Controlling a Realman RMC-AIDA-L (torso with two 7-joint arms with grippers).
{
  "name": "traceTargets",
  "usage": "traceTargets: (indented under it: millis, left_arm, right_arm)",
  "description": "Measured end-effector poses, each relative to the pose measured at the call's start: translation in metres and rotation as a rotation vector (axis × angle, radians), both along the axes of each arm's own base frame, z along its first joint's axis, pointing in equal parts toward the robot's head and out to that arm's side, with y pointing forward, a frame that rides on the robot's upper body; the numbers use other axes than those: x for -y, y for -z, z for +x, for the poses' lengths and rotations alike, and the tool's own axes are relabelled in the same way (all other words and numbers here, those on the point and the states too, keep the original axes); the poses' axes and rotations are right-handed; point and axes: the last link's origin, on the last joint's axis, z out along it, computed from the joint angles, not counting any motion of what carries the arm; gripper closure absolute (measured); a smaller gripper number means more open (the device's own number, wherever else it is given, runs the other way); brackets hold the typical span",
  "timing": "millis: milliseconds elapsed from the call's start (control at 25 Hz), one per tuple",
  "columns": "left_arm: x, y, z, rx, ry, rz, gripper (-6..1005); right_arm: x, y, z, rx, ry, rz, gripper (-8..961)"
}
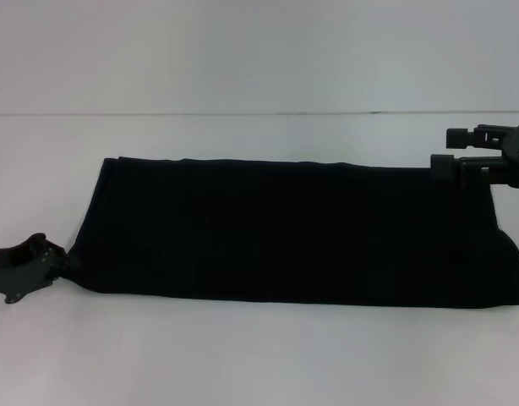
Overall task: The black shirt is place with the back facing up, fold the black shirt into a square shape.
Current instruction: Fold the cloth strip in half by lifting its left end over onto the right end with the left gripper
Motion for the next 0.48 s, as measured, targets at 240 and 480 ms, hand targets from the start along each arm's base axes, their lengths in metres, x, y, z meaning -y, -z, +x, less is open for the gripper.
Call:
traceTargets:
  millis: [240,480]
  left_arm:
    - [0.003,-0.013,-0.007,-0.123,0.144,0.002,952]
    - [0.009,-0.05,-0.021,-0.281,0.203,0.022,953]
  right_arm:
    - [-0.001,0.008,-0.004,-0.032,0.011,-0.002,55]
    - [-0.004,0.016,-0.015,-0.094,0.016,0.001,56]
